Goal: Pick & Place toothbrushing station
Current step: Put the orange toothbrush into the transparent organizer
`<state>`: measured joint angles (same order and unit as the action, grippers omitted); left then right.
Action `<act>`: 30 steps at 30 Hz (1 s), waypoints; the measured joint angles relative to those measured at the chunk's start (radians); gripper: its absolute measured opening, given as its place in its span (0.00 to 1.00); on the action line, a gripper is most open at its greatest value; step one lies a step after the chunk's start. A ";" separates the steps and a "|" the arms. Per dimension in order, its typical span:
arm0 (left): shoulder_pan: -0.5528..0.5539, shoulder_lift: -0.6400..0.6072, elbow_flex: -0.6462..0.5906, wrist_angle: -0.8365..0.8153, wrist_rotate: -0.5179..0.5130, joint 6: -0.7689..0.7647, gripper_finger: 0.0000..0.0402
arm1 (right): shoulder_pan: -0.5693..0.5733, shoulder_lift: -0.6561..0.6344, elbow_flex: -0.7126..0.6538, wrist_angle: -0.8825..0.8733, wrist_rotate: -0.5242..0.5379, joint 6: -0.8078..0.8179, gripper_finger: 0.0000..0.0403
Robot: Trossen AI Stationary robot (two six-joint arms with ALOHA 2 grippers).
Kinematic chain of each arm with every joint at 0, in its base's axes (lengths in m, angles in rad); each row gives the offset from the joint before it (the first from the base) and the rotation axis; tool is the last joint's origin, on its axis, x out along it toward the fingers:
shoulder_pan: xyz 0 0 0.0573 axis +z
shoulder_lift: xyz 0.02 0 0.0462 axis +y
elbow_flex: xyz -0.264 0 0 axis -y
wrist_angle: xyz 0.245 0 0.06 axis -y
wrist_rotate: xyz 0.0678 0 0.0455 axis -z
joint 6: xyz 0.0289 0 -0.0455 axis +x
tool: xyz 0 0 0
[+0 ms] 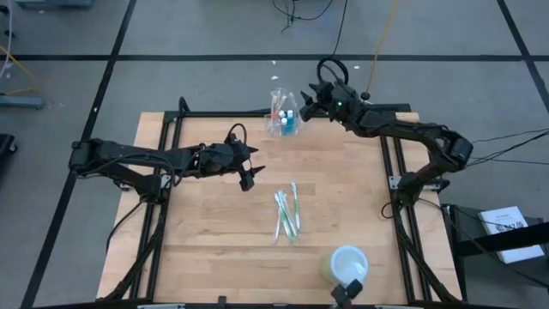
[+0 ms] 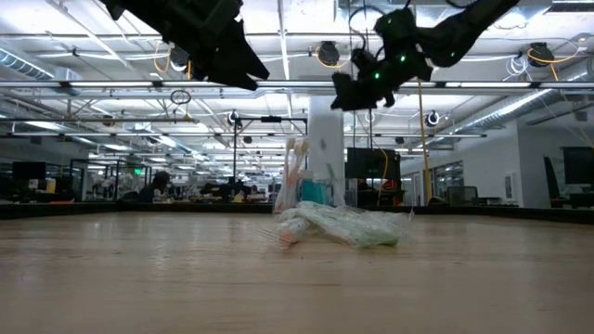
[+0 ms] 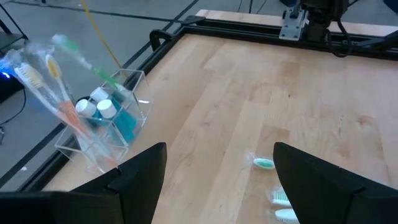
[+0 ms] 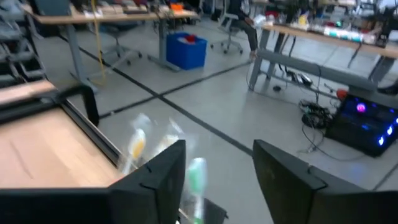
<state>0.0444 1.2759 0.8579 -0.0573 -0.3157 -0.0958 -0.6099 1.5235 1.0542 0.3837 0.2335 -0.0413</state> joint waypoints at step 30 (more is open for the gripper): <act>-0.191 0.513 0.061 0.102 0.341 -0.418 0.74 | 0.250 -0.448 -0.119 -0.208 0.001 -0.182 0.49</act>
<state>-0.1469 1.7888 0.9186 0.0448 0.0253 -0.5134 -0.3599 1.0760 0.9357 0.1756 0.2344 -0.2238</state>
